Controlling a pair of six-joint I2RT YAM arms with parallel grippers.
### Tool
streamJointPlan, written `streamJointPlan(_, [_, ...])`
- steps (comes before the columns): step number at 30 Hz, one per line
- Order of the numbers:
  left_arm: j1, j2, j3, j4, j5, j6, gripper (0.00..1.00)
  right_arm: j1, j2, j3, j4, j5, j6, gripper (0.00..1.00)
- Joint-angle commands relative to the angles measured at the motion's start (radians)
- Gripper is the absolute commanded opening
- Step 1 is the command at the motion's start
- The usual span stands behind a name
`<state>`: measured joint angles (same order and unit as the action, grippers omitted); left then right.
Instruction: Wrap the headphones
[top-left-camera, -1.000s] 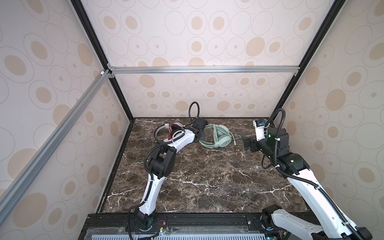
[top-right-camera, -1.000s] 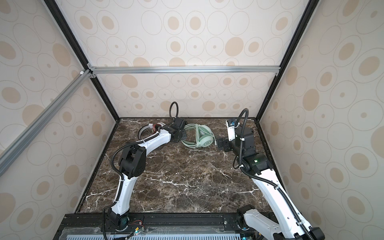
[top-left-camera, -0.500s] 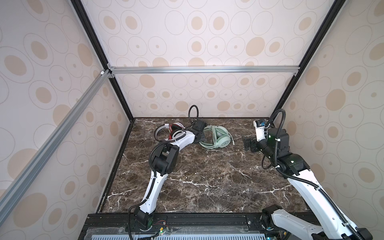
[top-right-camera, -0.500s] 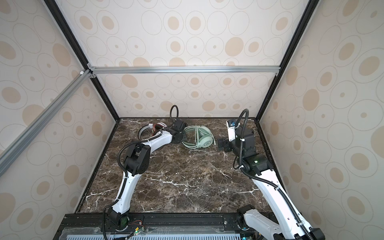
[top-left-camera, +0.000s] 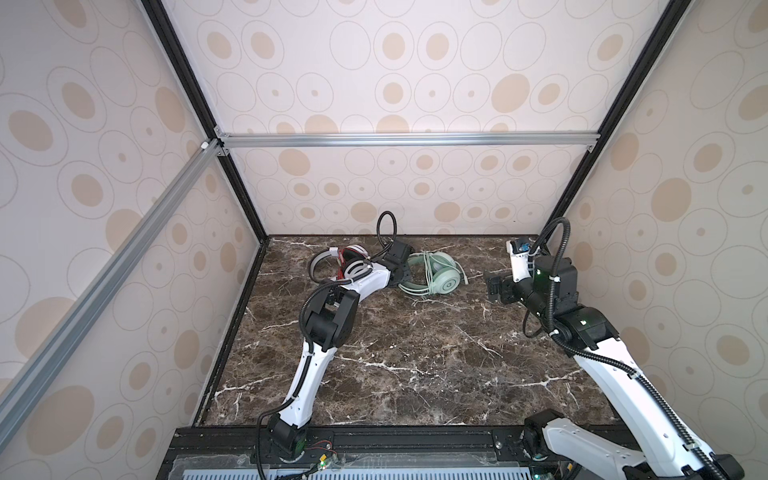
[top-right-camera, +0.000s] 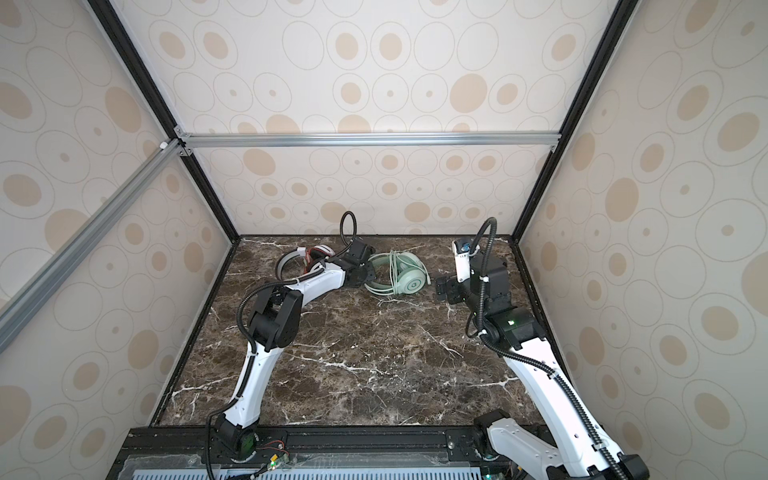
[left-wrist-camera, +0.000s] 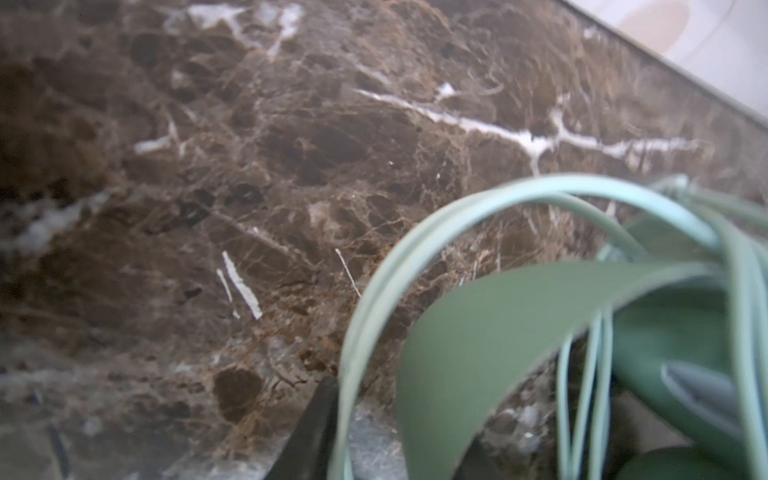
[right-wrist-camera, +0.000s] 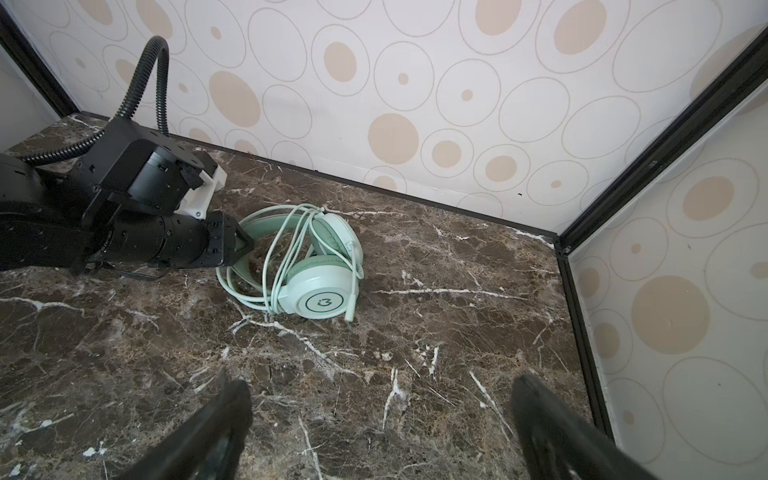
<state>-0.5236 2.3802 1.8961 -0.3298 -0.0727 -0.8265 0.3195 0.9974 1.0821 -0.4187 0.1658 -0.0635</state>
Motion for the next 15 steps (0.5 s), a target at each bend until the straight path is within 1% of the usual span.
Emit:
streamJointPlan(1, [0.007,-0.059,-0.007,0.029,-0.018,-0.006,0.44,-0.002,-0.005,-0.019,0.018,0.011,0.014,1.00])
streamJointPlan(4, [0.005,-0.087,-0.031,0.036,-0.028,0.001,0.51,-0.001,-0.010,-0.021,0.018,0.010,0.013,1.00])
streamJointPlan(6, [0.005,-0.113,-0.057,0.050,-0.030,0.004,0.52,-0.002,-0.014,-0.023,0.015,0.011,0.013,1.00])
streamJointPlan(8, [0.004,-0.142,-0.082,0.058,-0.033,0.005,0.57,-0.001,-0.019,-0.027,0.014,0.011,0.013,1.00])
streamJointPlan(11, [-0.004,-0.194,-0.130,0.074,-0.036,0.017,0.63,-0.001,-0.025,-0.028,0.009,0.009,0.011,1.00])
streamJointPlan(15, [-0.014,-0.283,-0.216,0.092,-0.028,0.025,0.69,-0.001,-0.036,-0.039,0.003,0.017,0.018,1.00])
